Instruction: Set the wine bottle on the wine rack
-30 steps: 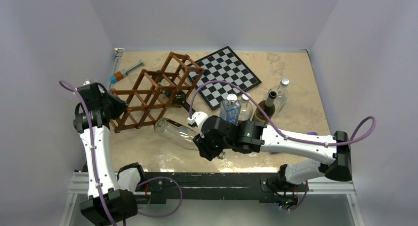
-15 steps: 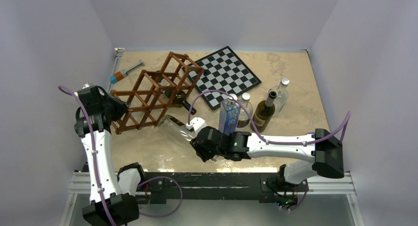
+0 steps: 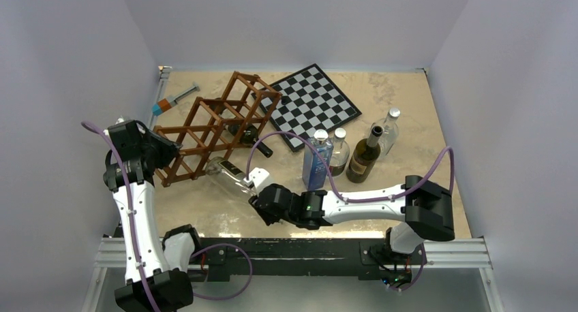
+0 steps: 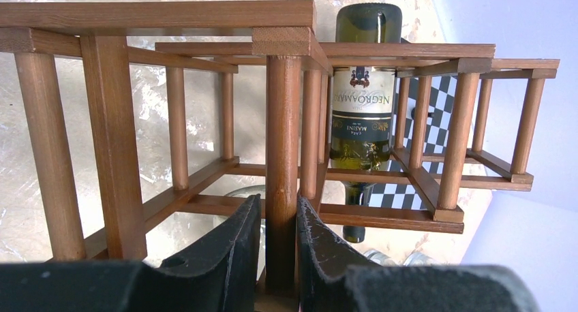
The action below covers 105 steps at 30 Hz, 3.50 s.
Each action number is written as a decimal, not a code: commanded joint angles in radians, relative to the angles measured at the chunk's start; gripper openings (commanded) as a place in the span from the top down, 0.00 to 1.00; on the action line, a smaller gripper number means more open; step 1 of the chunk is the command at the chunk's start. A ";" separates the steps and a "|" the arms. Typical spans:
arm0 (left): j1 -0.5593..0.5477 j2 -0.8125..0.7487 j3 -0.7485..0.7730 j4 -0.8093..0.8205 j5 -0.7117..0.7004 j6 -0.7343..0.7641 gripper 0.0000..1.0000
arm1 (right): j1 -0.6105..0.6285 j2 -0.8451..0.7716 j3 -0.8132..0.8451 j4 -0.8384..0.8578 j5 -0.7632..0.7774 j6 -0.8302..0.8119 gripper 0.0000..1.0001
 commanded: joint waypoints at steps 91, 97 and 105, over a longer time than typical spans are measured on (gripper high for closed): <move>-0.004 -0.012 -0.076 -0.050 0.047 -0.023 1.00 | -0.312 0.453 0.553 0.557 -0.434 0.342 1.00; -0.004 -0.013 -0.072 -0.053 0.051 -0.022 1.00 | -0.323 0.517 0.659 0.465 -0.432 0.352 1.00; -0.004 -0.007 -0.070 -0.049 0.047 -0.019 1.00 | -0.341 0.580 0.717 0.430 -0.448 0.353 0.73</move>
